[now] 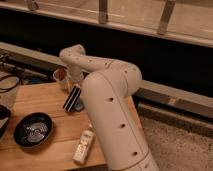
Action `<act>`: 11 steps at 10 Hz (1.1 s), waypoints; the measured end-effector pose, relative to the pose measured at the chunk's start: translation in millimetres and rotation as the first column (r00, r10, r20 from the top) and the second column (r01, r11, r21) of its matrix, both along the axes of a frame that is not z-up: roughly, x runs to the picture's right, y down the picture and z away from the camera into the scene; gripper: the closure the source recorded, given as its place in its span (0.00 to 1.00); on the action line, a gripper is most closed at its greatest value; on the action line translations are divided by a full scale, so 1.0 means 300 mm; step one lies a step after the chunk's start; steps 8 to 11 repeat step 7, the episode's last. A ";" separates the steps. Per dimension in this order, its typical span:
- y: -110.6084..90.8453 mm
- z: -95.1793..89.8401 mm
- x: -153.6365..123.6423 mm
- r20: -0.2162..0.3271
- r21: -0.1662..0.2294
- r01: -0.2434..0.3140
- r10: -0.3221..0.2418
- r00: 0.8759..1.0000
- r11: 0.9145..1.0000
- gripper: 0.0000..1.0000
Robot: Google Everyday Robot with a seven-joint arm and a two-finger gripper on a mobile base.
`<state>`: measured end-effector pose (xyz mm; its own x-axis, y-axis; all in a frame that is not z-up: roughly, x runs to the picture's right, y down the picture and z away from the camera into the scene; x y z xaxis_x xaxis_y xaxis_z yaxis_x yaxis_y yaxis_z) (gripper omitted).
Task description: Place the eraser on the white sponge
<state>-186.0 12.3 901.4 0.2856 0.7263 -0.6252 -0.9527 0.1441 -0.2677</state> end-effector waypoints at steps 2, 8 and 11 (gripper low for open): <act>0.009 -0.009 -0.017 0.004 0.002 0.001 -0.001 1.000 1.000 0.22; 0.021 0.011 -0.023 0.011 0.004 0.017 -0.017 1.000 1.000 0.00; 0.021 0.011 -0.023 0.011 0.004 0.017 -0.017 1.000 1.000 0.00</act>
